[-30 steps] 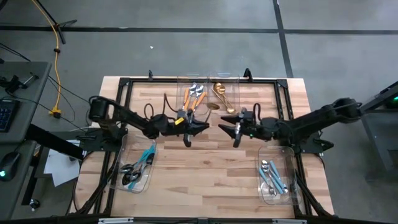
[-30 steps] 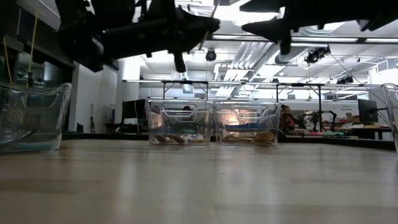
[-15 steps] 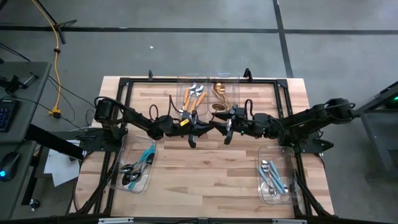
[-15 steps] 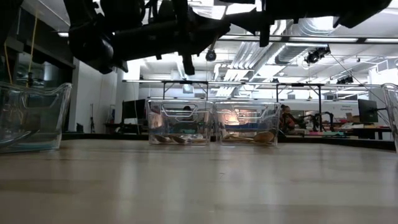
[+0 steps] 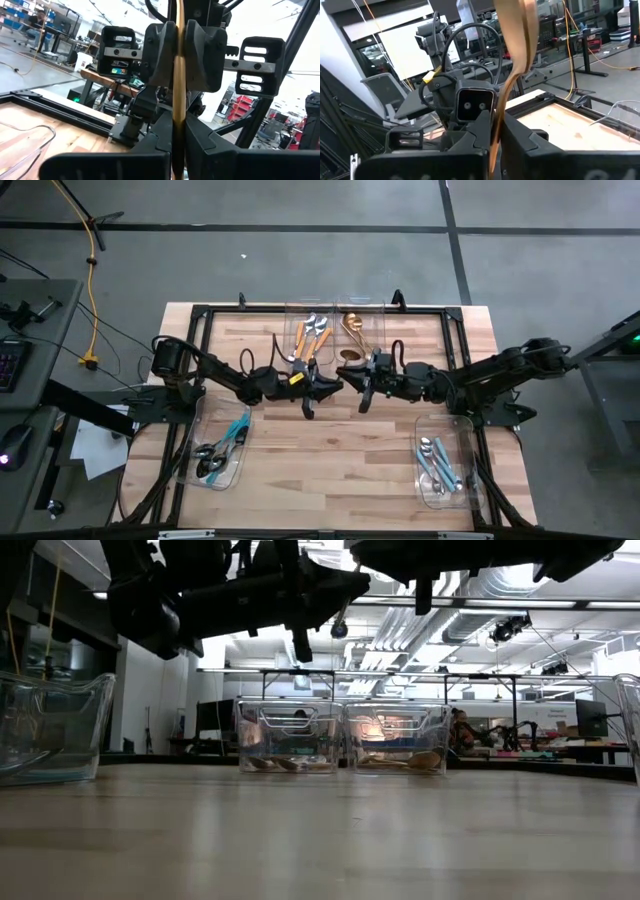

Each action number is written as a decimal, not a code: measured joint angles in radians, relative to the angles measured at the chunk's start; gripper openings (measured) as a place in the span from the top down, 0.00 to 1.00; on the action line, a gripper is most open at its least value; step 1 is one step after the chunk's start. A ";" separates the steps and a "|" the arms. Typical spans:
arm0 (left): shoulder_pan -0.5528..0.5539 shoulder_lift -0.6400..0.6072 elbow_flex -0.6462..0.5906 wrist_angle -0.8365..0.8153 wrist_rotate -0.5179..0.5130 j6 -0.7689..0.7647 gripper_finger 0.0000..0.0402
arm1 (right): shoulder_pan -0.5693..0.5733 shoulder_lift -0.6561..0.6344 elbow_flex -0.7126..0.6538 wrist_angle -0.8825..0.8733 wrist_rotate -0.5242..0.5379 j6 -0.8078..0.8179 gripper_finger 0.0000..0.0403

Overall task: Sort silverware by color (type)
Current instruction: Put the gold spoon into the top right transparent bin

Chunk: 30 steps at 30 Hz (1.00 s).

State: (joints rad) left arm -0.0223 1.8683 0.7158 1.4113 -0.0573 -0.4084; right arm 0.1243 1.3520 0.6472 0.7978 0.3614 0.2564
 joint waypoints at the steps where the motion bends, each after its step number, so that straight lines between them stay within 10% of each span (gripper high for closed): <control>1: 0.000 0.000 0.000 -0.001 0.000 0.000 0.98 | 0.000 0.000 0.000 -0.002 0.000 0.005 0.96; 19: 0.010 -0.008 -0.006 -0.002 0.042 -0.010 0.85 | 0.000 -0.040 -0.001 -0.105 -0.007 -0.006 0.99; 30: 0.126 -0.275 -0.299 0.001 0.027 -0.034 0.84 | 0.001 -0.353 -0.002 -0.646 0.070 0.032 0.99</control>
State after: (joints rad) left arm 0.1034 1.5930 0.4166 1.4126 -0.0300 -0.4424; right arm 0.1249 0.9986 0.6456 0.1517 0.4310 0.2886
